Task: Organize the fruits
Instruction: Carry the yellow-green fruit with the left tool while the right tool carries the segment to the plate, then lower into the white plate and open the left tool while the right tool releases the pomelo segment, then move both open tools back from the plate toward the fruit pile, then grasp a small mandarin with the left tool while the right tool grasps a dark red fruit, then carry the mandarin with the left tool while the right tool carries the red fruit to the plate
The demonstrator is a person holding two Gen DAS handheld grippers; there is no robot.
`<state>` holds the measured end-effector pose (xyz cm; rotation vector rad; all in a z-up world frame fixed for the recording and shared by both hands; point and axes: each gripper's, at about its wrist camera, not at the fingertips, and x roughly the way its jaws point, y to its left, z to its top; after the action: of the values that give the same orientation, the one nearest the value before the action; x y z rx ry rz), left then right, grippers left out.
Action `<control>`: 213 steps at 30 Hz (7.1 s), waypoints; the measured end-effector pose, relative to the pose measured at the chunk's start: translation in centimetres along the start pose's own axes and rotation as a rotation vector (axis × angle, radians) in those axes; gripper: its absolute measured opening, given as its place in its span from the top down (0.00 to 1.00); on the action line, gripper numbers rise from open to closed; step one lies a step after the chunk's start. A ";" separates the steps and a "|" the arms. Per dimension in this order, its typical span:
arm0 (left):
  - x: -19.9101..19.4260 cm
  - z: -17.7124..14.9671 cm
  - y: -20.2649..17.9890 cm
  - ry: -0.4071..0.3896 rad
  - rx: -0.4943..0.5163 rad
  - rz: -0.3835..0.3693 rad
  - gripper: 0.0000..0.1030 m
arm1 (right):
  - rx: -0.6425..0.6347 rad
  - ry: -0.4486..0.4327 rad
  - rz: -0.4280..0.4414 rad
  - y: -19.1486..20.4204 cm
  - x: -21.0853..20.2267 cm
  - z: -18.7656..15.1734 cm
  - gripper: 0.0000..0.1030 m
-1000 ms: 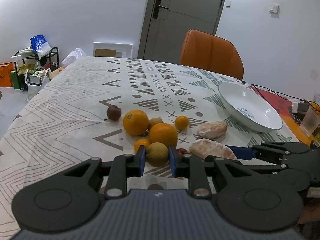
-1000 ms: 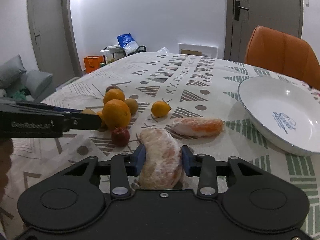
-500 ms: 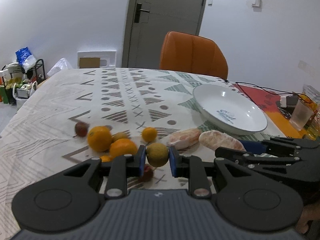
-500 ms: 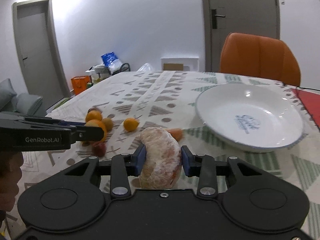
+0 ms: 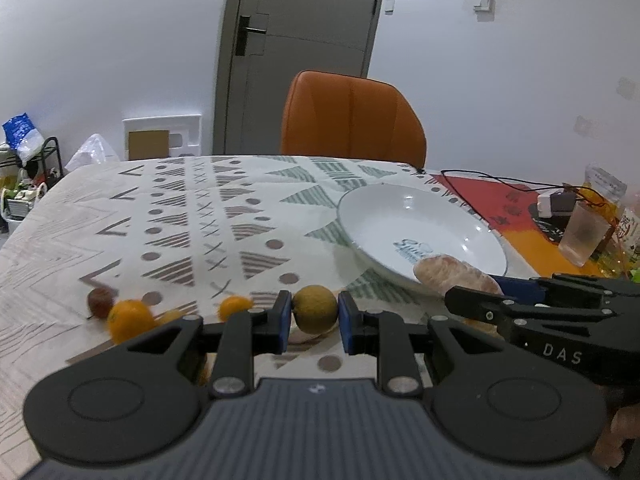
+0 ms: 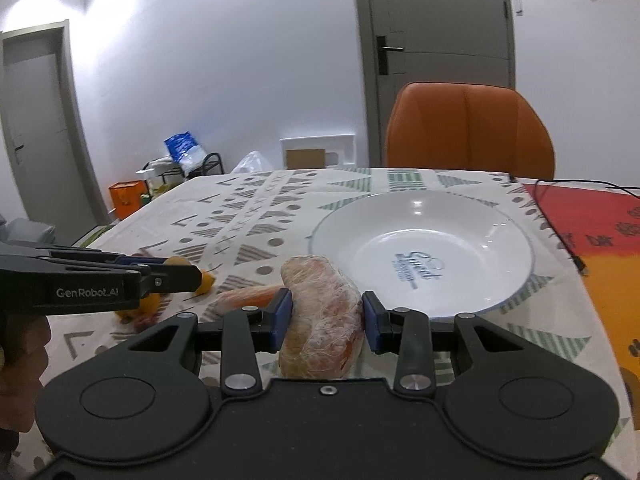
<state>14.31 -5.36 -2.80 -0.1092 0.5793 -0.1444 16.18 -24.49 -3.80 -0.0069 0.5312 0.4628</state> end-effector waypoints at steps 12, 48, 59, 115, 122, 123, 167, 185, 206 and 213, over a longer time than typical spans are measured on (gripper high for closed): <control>2.0 1.8 -2.5 -0.017 0.040 -0.032 0.77 | 0.041 -0.032 -0.079 -3.2 -0.4 0.9 0.65; 7.8 4.9 -5.9 0.007 0.044 -0.069 0.73 | 0.152 -0.054 -0.169 -7.7 0.5 0.8 0.33; 5.0 4.5 -3.2 -0.036 -0.019 0.011 0.19 | 0.205 -0.069 -0.126 -7.3 -0.7 0.5 0.00; -5.4 -2.9 10.9 -0.030 -0.230 0.159 0.39 | 0.036 -0.002 0.153 4.7 0.7 0.5 0.09; -5.0 -4.0 11.6 -0.010 -0.241 0.134 0.49 | 0.015 0.041 0.189 6.3 2.1 0.3 0.24; -4.9 -4.1 11.6 -0.008 -0.242 0.130 0.51 | 0.012 0.047 0.195 6.5 2.3 0.3 0.25; -3.3 -3.8 10.5 0.028 -0.188 0.058 0.78 | -0.087 0.179 0.291 11.1 6.2 -1.0 0.81; -1.9 -0.7 5.4 -0.008 -0.083 -0.035 0.78 | 0.016 0.051 0.133 4.6 2.7 0.9 0.81; 2.0 1.4 0.4 0.010 0.005 -0.066 0.78 | 0.099 -0.005 0.028 -1.6 3.0 1.7 0.81; 3.1 2.0 -0.8 0.014 0.030 -0.078 0.78 | 0.117 -0.020 0.018 -2.4 3.1 1.6 0.74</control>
<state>17.93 -6.59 -2.68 -0.1020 0.5874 -0.2297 20.35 -25.19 -4.16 0.1143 0.5387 0.4481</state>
